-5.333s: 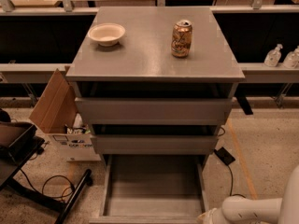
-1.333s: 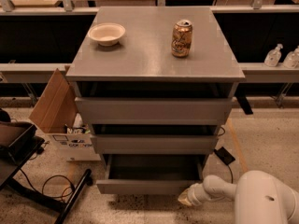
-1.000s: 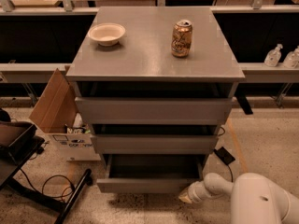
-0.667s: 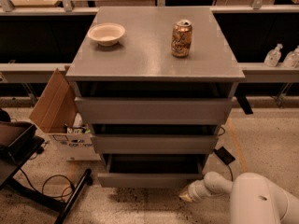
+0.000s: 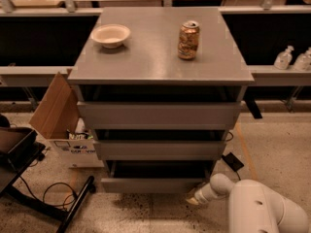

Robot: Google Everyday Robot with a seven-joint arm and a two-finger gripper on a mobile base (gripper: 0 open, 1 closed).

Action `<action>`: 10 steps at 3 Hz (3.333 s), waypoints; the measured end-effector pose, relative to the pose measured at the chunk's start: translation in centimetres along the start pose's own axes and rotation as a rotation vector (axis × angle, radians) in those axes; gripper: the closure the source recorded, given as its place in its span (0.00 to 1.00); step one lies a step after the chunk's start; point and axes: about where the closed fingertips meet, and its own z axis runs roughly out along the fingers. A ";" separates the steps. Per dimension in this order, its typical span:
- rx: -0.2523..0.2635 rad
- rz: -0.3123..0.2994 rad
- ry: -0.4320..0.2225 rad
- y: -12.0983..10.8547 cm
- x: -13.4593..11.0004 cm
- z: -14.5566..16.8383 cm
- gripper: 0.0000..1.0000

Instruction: Close bottom drawer

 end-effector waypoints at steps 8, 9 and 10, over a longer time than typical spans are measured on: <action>-0.015 0.003 0.004 -0.4 -0.2 1.3 0.02; -0.019 0.003 0.005 -0.2 -0.2 1.5 0.23; -0.020 0.004 0.002 -0.4 -0.2 1.6 0.47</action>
Offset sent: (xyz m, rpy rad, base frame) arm 0.1975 -0.0537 -0.0013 -0.0833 -0.0696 -0.0546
